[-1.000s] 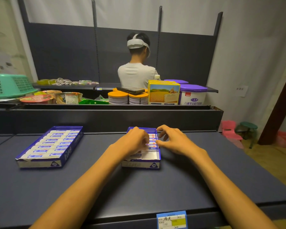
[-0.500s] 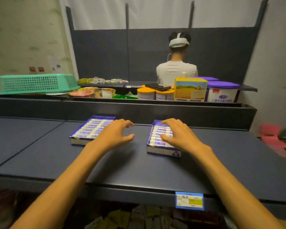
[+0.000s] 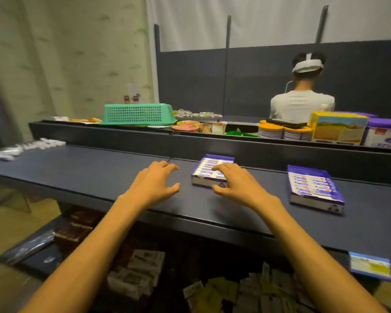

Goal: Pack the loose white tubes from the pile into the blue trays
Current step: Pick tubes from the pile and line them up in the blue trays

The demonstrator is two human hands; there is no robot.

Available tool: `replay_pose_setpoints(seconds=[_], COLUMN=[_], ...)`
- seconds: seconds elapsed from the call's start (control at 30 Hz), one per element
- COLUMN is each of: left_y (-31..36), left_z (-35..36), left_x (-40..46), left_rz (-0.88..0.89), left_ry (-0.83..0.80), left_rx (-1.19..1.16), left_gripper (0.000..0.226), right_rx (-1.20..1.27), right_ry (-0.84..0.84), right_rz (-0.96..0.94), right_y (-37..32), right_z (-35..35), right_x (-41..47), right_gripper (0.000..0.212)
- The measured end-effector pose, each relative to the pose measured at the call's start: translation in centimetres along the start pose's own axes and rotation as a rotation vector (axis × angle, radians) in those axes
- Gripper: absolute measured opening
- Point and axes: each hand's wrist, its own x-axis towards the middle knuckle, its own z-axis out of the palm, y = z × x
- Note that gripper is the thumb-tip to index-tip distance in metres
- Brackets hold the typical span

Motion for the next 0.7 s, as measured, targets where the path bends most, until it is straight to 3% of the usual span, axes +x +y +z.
replay_pose_setpoints(seconds=[0.4, 0.7], left_y=[-25.6, -41.2], left_z=[-5.0, -5.3], left_x=[-11.7, -13.1], left_rz=[-0.225, -0.340], left_ry=[0.007, 0.003], left_rx=[0.064, 0.087], left_gripper=[0.055, 0.055], right_rx=[0.020, 0.037], right_ry=[-0.100, -0.131], right_rz=[-0.229, -0.341], right_y=[-24.4, -35.1], right_z=[9.9, 16.9], right_x=[12.3, 23.6], right_gripper=[0.057, 0.057])
